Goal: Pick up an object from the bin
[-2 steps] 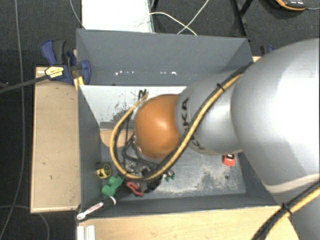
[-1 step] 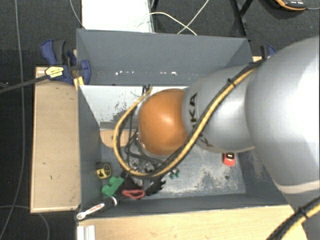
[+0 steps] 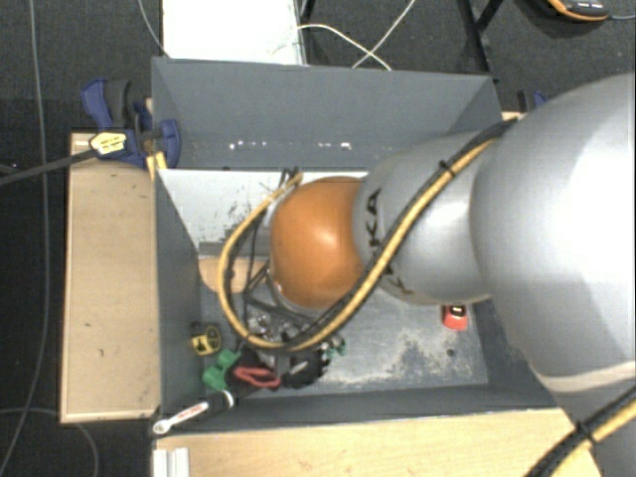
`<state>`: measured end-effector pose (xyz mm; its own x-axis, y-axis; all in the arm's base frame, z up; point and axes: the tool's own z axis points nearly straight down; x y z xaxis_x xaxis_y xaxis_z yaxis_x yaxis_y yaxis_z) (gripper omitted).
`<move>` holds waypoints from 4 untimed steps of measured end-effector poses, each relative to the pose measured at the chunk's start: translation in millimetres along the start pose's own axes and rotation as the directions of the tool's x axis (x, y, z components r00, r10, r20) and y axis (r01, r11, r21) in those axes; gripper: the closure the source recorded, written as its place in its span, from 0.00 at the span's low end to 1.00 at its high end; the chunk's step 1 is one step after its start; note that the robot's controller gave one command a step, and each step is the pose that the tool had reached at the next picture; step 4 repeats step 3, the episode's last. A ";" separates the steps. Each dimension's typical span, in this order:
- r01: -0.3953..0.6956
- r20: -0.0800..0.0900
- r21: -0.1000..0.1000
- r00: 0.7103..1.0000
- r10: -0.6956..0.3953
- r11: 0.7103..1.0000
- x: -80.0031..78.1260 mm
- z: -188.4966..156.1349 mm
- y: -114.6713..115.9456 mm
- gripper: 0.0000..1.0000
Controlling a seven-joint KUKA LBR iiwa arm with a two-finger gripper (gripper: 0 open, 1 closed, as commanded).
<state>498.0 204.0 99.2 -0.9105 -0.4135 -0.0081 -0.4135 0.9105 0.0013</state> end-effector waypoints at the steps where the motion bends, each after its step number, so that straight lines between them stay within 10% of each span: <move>1: 0.068 0.011 0.001 0.998 -0.068 0.998 0.2 -19.6 2.1 1.00; 2: 0.055 0.014 -0.001 0.998 -0.055 0.998 5.5 -11.3 -5.5 1.00; 3: 0.157 0.023 0.005 0.987 -0.157 0.988 45.8 -103.0 -72.9 1.00; 4: 0.157 0.023 0.005 0.987 -0.157 0.988 45.8 -103.0 -72.9 1.00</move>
Offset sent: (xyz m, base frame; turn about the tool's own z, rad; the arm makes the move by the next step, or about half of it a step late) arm -0.0116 -0.0601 -0.0292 0.0072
